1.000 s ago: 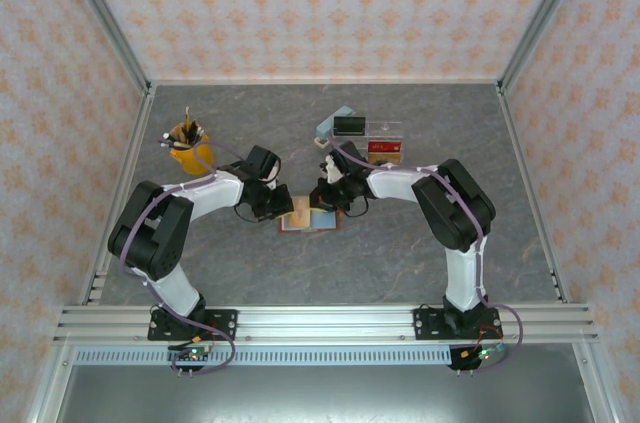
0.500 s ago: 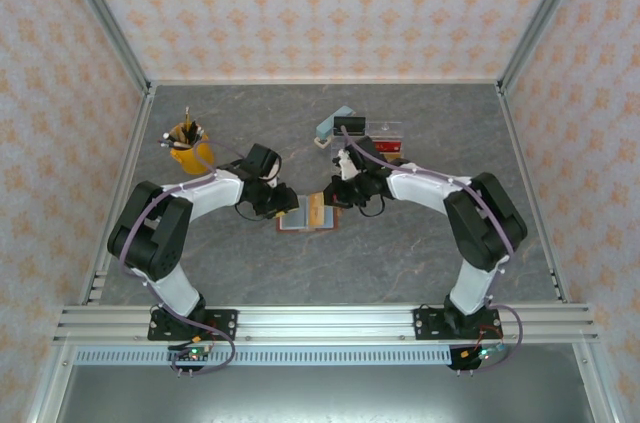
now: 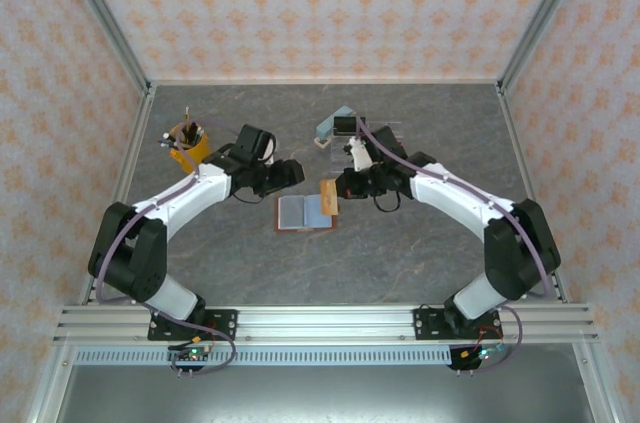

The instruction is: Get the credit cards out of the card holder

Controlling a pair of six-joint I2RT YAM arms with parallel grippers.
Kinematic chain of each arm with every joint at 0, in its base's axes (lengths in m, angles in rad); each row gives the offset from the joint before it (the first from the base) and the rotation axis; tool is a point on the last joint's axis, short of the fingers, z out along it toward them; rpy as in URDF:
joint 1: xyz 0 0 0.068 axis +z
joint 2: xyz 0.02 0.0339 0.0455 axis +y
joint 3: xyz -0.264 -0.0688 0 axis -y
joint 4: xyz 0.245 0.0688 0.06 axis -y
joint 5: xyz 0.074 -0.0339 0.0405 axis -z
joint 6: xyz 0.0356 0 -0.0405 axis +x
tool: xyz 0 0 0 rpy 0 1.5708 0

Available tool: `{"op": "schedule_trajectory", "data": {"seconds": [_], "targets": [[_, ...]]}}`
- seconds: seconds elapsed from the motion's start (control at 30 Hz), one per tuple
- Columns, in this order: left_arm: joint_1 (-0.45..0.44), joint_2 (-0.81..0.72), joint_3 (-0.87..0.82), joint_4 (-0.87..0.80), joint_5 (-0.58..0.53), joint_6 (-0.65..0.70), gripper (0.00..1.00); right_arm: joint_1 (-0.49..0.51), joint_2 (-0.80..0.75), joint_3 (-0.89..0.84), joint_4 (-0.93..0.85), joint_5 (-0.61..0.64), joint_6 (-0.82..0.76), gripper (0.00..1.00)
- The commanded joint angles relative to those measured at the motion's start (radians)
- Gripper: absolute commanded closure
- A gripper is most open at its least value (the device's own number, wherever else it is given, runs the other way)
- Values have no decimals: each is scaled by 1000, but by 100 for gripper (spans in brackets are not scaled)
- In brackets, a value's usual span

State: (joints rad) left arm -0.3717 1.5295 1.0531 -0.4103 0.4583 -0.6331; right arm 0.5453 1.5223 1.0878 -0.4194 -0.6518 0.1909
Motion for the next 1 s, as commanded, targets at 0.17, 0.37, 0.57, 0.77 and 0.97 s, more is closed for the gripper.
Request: {"op": "schedule_trajectory", "data": {"seconds": [0.17,0.37,0.57,0.77,0.97], "targets": [[64,-89,144,-244,-202,92,8,-127,-78,159,-202,197,-255,100],[123,-149,231,-395,-239,176,0,-251,-38,275,-198,220,-492,100],[136,-172,275,-494,-282,249,0,-333,10,347,-204,80,-784,100],[153,-157,298,-542,-309,336,0,-353,152,493,-372,57,-1034,100],[154,-152,305,-559,-381,404,0,-356,255,580,-463,101,-1192,100]]}}
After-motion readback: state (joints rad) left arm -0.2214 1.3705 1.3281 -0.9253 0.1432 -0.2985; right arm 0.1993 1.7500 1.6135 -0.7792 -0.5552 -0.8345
